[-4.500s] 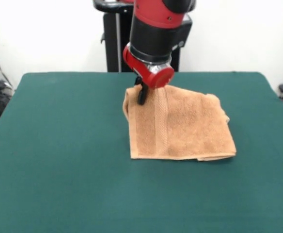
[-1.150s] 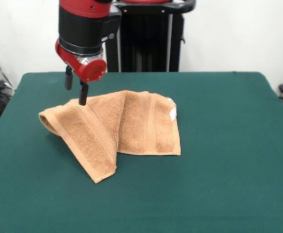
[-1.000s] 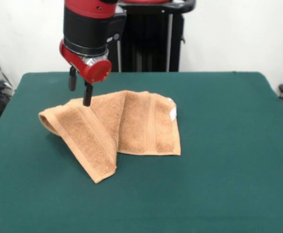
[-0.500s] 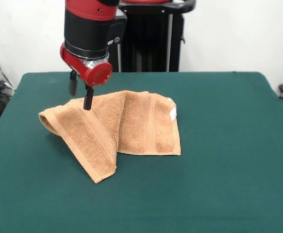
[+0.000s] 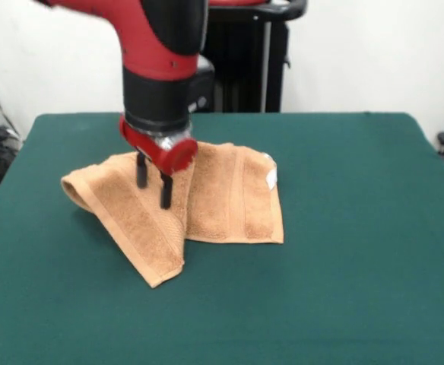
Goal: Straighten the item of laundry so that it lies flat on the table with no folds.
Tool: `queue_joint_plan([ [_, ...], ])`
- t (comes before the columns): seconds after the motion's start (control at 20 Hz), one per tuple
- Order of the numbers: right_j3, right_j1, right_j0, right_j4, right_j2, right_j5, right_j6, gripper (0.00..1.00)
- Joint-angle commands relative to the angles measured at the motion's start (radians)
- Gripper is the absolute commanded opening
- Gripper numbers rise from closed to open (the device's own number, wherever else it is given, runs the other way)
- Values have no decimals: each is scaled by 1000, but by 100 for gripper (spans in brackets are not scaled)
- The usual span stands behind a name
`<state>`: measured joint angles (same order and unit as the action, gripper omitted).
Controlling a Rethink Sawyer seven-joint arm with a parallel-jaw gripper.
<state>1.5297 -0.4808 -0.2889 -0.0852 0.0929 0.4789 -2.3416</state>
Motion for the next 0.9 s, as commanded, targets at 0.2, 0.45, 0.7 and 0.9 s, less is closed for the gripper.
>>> queue_joint_plan([
  [0.2, 85, 162, 63, -1, -160, -78, -55, 100],
  [0.45, 60, 164, 127, 10, -128, -59, -89, 100],
  [0.7, 54, 150, 148, 21, -115, -27, -91, 100],
  [0.9, 45, 149, 159, 17, -105, -11, -81, 100],
])
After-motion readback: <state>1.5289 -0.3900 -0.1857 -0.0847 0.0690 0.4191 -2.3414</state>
